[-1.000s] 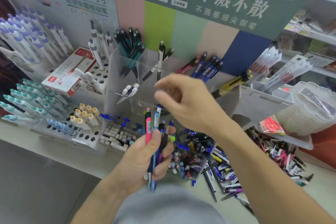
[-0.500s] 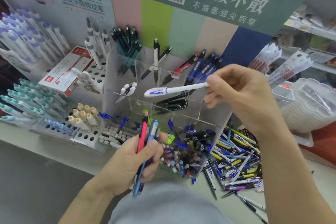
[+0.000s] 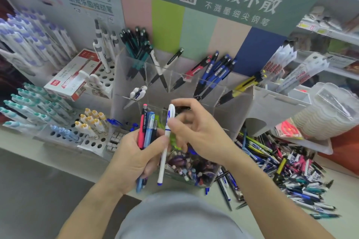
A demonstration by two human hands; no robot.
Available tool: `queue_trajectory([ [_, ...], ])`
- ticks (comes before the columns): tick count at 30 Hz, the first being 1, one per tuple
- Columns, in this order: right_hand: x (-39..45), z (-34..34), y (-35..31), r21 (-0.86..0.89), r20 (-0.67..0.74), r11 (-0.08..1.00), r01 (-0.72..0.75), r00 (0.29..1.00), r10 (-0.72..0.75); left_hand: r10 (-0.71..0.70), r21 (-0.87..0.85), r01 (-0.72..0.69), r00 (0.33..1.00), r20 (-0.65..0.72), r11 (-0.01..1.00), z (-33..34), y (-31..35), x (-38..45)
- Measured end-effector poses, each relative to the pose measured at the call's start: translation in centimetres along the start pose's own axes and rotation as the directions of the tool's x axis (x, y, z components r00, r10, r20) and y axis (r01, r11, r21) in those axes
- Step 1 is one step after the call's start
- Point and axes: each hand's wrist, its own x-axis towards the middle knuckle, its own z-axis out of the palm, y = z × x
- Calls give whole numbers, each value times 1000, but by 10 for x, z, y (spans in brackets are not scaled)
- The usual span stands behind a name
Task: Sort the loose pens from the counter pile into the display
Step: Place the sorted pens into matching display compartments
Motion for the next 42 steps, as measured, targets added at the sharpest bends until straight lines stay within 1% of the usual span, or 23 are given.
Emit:
queue_trajectory([
  [2,15,0,-9,5,74,997,77,994,-77,9,45,-11,999,40,999,-4,3,-1],
  [4,27,-6,-21,-33,103,987,156,983,-151,33,35,-33,999,-9,999,-4,6,-1],
  [5,33,-10,-29,-49,54,977,206,978,-204,44,-12,-45,998,-54,999,-4,8,-1],
  [7,45,-17,-42,-53,-170,941,335,925,-339,39,-187,-62,992,-123,980,-6,11,-1],
  [9,61,-20,-50,-93,-398,886,454,799,-451,18,-335,-59,992,-124,940,-12,13,-2],
  [10,71,-18,-51,-133,-445,862,490,747,-494,12,-377,-49,995,-101,925,-13,12,-3],
  [12,90,-9,-45,-233,-414,830,507,720,-556,-5,-437,-16,999,-47,899,-12,11,-6],
  [15,112,9,-32,-396,-251,801,450,786,-565,-33,-507,32,999,7,861,-6,10,-8],
  [18,121,16,-20,-633,-128,657,410,782,-610,-40,-497,34,999,-2,867,0,9,-7],
  [20,113,16,-17,-725,-128,581,370,756,-642,-51,-493,37,999,-16,870,3,8,-5],
  [23,74,16,-18,-695,-177,614,375,737,-652,-72,-523,43,997,-35,851,7,5,0],
  [24,55,16,-17,-639,-198,665,387,753,-628,-69,-533,36,997,-43,846,8,4,2],
  [25,36,15,-17,-543,-217,757,363,811,-544,-66,-532,25,996,-58,846,9,3,3],
  [27,0,16,-12,-330,-141,927,180,961,-236,-57,-525,2,994,-89,851,12,3,7],
  [28,-13,16,-6,-337,-83,940,61,992,-94,-47,-535,-13,994,-98,845,15,3,8],
  [29,-23,17,1,-362,-50,931,-38,999,21,-34,-556,-30,994,-104,831,20,4,9],
  [30,-31,17,8,-322,-38,940,-116,993,109,-25,-574,-44,993,-113,818,23,4,11],
  [31,-36,19,13,-194,-42,968,-161,987,156,-20,-584,-54,993,-119,810,28,4,12],
  [33,-42,20,18,104,-91,974,-200,974,209,0,-565,-72,992,-126,822,39,3,14],
  [35,-45,20,22,231,-181,958,-170,960,214,48,-494,-108,990,-132,863,48,2,16],
  [37,-47,19,25,273,-263,950,-151,938,224,92,-391,-149,983,-161,908,58,0,18],
  [39,-49,19,26,296,-289,944,-148,928,236,145,-259,-197,968,-206,946,68,-1,21],
  [42,-52,21,28,290,-364,953,-90,910,197,235,-73,-255,948,-214,964,78,-2,24],
])
